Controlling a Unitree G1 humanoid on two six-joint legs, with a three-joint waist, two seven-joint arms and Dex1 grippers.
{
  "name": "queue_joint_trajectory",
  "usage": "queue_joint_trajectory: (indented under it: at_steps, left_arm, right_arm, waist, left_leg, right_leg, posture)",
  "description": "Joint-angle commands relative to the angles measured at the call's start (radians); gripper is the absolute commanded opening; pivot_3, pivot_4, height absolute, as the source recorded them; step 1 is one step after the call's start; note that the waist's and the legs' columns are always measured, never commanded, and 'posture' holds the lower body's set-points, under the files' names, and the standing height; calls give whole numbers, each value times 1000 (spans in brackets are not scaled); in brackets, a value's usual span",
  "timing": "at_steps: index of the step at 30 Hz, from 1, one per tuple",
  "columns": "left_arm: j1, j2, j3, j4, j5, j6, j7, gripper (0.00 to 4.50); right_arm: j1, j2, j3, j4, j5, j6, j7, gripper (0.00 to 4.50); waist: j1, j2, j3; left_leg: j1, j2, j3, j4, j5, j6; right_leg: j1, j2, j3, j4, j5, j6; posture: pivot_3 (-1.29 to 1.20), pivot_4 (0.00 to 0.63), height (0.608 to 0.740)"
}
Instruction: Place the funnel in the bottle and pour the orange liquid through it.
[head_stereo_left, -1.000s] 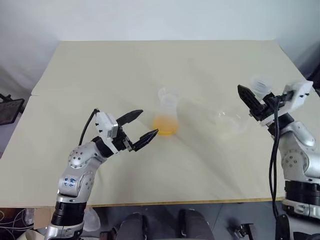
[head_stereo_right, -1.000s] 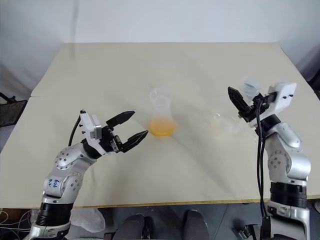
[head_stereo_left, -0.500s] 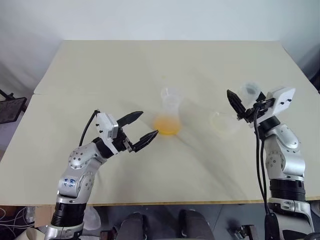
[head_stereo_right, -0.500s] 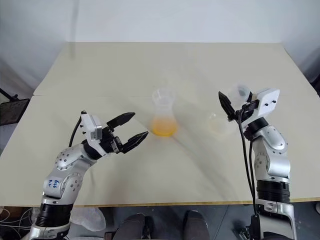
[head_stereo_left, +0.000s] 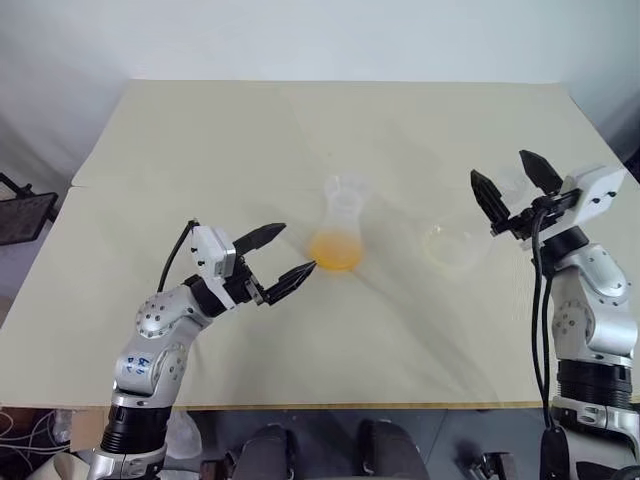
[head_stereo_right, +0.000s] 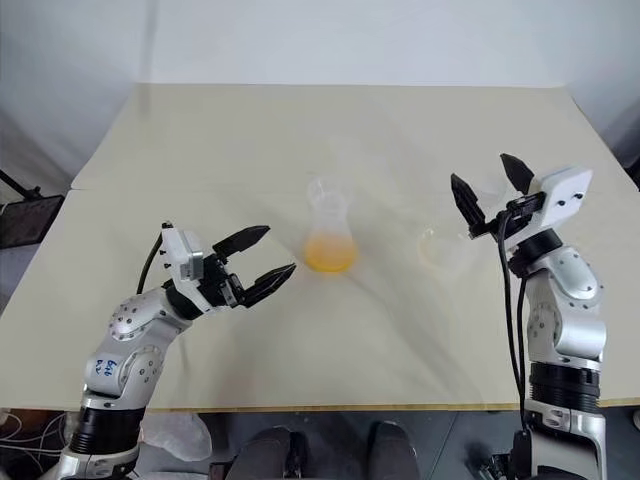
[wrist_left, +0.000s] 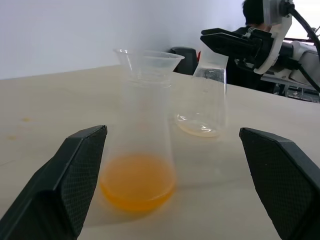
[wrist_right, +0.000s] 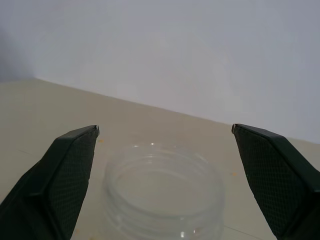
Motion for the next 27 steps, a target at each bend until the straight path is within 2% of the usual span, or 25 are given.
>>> queue_joint_trajectory:
  at_steps: [1, 5, 10, 12, 17, 22, 27]
  left_arm:
    - [-16, 28, 34, -4, -10, -21, -20, 4500]
    - [-23, 101, 55, 25, -16, -12, -85, 4500]
    - [4, 187, 80, 26, -22, 3, -155, 4500]
    - [14, 213, 87, 23, -14, 2, -169, 4500]
    - [85, 244, 128, 4, 31, -81, -170, 4500]
    - [175, 267, 164, -25, 34, -106, -178, 4500]
    - [247, 289, 203, -43, 46, -112, -169, 4500]
  right_arm:
    - [-31, -16, -67, -37, 44, -45, 2, 4466]
    - [-83, -46, -64, -70, 137, -2, 93, 4466]
    - [-60, -124, -39, -178, 249, 126, 210, 4466]
    - [-23, -142, -26, -219, 261, 138, 266, 4466]
    - [213, -218, 38, -342, 267, 167, 482, 4466]
    - [413, -273, 99, -291, 132, -4, 701, 4466]
    - [455, -229, 59, -155, 96, -116, 718, 4466]
  waist:
    - [2, 0, 0]
    - [0, 0, 0]
    - [1, 0, 0]
    - [4, 0, 0]
    - [14, 0, 0]
    - [21, -1, 1]
    - [22, -1, 1]
  left_leg:
    - [0, 0, 0, 0, 0, 0]
    - [0, 0, 0, 0, 0, 0]
    - [0, 0, 0, -1, 0, 0]
    - [0, 0, 0, -1, 0, 0]
    - [0, 0, -1, -2, 0, 0]
    - [1, 0, 1, -1, -1, 1]
    - [3, 0, 2, -1, 0, 1]
  right_leg:
    - [0, 0, 0, 0, 0, 0]
    - [0, 0, 0, 0, 0, 0]
    - [0, 1, 0, 0, 0, 0]
    - [0, 0, 0, 0, 0, 0]
    - [0, 0, -1, -1, 0, 0]
    - [1, 0, 0, -2, 0, 0]
    - [2, 0, 1, -2, 0, 0]
  posture:
    - [0, 150, 740]
    - [0, 150, 740]
    - [0, 150, 740]
    - [0, 150, 740]
    - [0, 150, 740]
    - [0, 150, 740]
    - [0, 150, 740]
